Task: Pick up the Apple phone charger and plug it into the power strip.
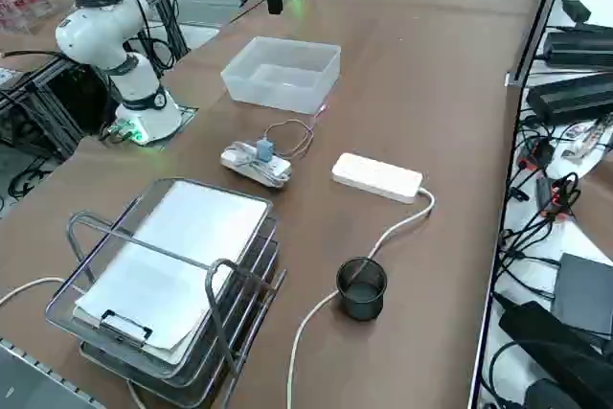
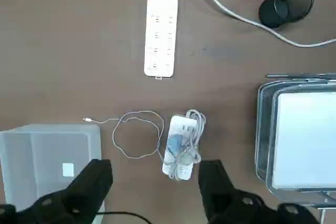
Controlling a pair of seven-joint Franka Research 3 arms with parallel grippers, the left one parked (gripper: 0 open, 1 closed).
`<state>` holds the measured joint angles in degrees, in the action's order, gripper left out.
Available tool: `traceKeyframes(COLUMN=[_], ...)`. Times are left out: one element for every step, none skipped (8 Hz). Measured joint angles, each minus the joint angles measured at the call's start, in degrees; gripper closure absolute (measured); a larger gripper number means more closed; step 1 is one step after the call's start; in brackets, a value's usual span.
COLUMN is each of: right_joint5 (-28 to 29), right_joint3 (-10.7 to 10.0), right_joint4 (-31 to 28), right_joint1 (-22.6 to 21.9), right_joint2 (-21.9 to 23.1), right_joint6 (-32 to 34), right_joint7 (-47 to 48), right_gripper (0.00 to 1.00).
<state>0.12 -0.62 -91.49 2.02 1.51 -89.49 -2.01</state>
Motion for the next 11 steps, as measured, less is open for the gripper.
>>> traceKeyframes(right_joint5=[0.0,0.0,0.1,0.1,0.1,0.0,-1.1,-2.7,-3.6,-4.4,-7.1], right_joint3=[0.0,0.0,0.0,0.1,0.3,0.5,0.6,0.7,0.7,0.8,0.9], right_joint4=[0.0,0.0,0.0,-0.5,-2.3,-5.3,-8.7,-12.3,-16.2,-20.6,-25.4], right_joint1=[0.0,0.0,0.0,0.0,-0.1,-0.1,-0.1,-0.2,-0.6,-0.9,-1.6], right_joint2=[0.0,0.0,0.0,-0.2,-0.2,-0.4,-0.5,-0.4,-0.2,0.2,0.9], right_joint6=[0.0,0.0,0.1,0.2,0.0,-0.9,-2.3,-4.6,-7.9,-11.4,-15.3], right_joint7=[0.0,0.1,0.9,2.1,2.5,2.8,3.0,3.3,4.3,6.1,8.6], right_gripper=[0.0,0.0,0.0,0.0,0.0,0.0,0.0,0.0,0.0,0.0,0.0])
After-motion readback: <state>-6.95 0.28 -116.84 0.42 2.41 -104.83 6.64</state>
